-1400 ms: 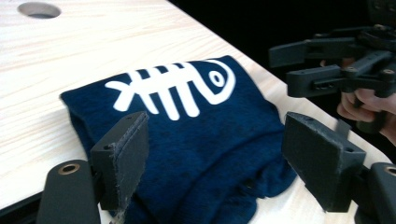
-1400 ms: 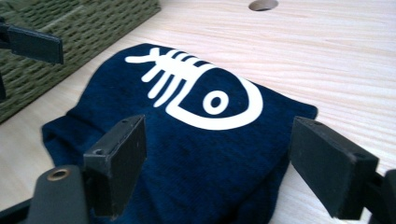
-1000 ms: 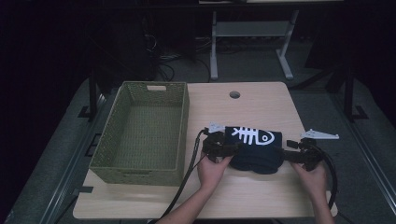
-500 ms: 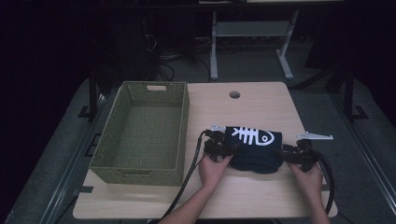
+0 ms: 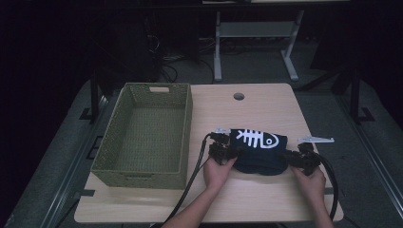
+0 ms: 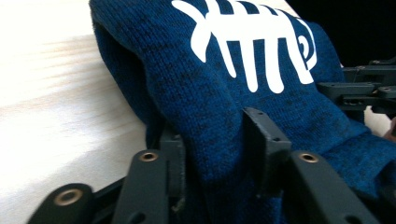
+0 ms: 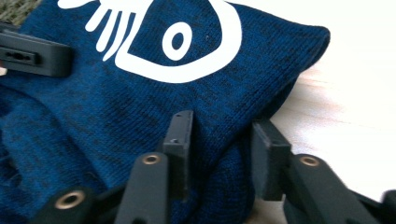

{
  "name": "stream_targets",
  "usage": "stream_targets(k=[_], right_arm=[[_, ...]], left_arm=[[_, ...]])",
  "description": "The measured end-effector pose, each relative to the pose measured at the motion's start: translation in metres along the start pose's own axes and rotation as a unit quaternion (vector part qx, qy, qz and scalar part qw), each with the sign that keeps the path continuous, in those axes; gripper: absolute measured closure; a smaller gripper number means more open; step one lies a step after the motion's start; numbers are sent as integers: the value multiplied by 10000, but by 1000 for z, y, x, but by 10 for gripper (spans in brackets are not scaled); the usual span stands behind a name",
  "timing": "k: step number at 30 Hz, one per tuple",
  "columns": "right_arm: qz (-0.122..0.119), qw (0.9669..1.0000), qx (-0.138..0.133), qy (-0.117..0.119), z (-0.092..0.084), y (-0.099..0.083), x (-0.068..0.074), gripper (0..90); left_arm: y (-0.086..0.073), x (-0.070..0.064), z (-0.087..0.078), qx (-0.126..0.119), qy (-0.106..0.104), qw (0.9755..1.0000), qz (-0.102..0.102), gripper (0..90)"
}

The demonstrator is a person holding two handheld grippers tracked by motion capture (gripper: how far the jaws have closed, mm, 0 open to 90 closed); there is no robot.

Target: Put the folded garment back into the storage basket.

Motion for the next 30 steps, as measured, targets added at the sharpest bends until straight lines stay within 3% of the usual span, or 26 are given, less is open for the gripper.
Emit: stream_targets(k=[5, 12, 15, 23, 27, 30], right_arm=[[61, 9999, -73, 79, -3, -1, 0, 684], [41, 9997, -212, 147, -11, -1, 3, 691], [147, 9990, -364, 227, -19, -2, 4, 692], [331, 9940, -950, 439, -47, 0, 6, 694], [440, 9915, -1085, 575, -54, -1, 8, 695], [472, 9899, -1177, 635, -58, -2, 9, 696]], left_arm=[[1, 4, 1, 28, -267, 9994, -234, 678], [2, -2, -4, -13, -446, 9988, -215, 707], [5, -8, -8, -112, -572, 9981, -205, 712], [15, -24, -20, -374, -902, 9951, -157, 713], [20, -28, -30, -514, -1067, 9928, -163, 713], [22, -31, -34, -515, -1066, 9929, -71, 713]])
Point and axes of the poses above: each handheld gripper's, and its own axes: z roughly forward along the jaws, y roughly out of its top, x roughly to its left, the point moved 2 cm from there along z, roughly forward along the jaws, and after that the axes turned 2 degrees about y, right-handed, at the moved point
